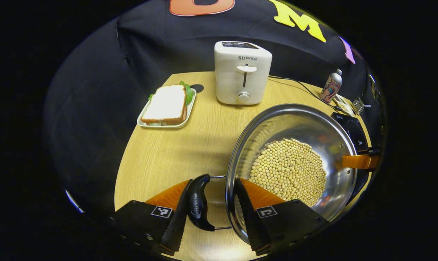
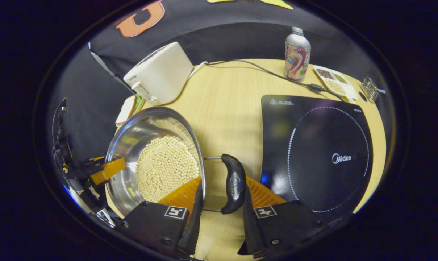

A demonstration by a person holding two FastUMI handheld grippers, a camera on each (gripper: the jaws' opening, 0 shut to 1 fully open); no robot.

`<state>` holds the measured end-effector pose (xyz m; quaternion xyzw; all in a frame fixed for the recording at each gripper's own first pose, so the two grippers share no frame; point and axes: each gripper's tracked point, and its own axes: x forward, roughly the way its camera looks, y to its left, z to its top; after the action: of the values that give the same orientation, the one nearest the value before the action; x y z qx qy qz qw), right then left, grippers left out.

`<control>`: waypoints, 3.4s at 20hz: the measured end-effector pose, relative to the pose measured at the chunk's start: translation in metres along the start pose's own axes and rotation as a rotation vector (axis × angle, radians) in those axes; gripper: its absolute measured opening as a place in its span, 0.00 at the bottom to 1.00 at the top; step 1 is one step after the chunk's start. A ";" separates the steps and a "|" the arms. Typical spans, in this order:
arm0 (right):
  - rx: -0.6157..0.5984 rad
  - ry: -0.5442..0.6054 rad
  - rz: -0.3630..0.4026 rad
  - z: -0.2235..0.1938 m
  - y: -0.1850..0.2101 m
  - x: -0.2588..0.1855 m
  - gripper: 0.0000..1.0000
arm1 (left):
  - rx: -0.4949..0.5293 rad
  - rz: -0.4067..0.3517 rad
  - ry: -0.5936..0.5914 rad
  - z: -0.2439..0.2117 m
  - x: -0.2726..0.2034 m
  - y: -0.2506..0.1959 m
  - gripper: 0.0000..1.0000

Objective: First push the handle of the pot to place it horizontally, then grasp the pot with both hands and set it on the induction cooktop.

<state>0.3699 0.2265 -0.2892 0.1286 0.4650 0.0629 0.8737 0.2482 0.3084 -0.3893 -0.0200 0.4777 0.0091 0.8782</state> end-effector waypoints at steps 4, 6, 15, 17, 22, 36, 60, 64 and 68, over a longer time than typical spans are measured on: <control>-0.019 -0.056 0.015 0.011 0.003 -0.024 0.52 | 0.012 0.010 -0.047 0.005 -0.012 0.005 0.69; -0.020 -0.082 0.019 0.015 -0.003 -0.038 0.52 | 0.017 0.011 -0.068 0.007 -0.014 0.004 0.68; 0.011 -0.185 -0.026 0.018 -0.058 -0.103 0.51 | 0.057 -0.050 -0.114 0.005 -0.006 0.003 0.68; 0.034 -0.203 -0.040 0.013 -0.075 -0.117 0.51 | 0.076 -0.072 -0.121 0.008 -0.002 0.004 0.68; 0.075 -0.240 -0.088 0.002 -0.125 -0.151 0.51 | 0.118 -0.122 -0.131 0.010 0.007 -0.001 0.69; 0.085 -0.203 -0.131 0.016 -0.275 -0.171 0.51 | 0.103 -0.157 -0.090 0.015 0.028 0.009 0.69; 0.092 -0.150 -0.071 0.025 -0.326 -0.121 0.55 | 0.112 -0.107 -0.071 0.009 0.025 -0.001 0.69; 0.086 -0.142 -0.096 0.025 -0.329 -0.122 0.59 | 0.116 -0.105 -0.080 0.008 0.023 -0.001 0.70; -0.001 -0.291 -0.168 0.044 -0.334 -0.139 0.76 | 0.135 -0.079 -0.157 0.024 0.004 0.008 0.94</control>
<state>0.3251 -0.1332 -0.2496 0.0966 0.3425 -0.0296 0.9341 0.2705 0.3175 -0.3796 0.0211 0.4058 -0.0562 0.9120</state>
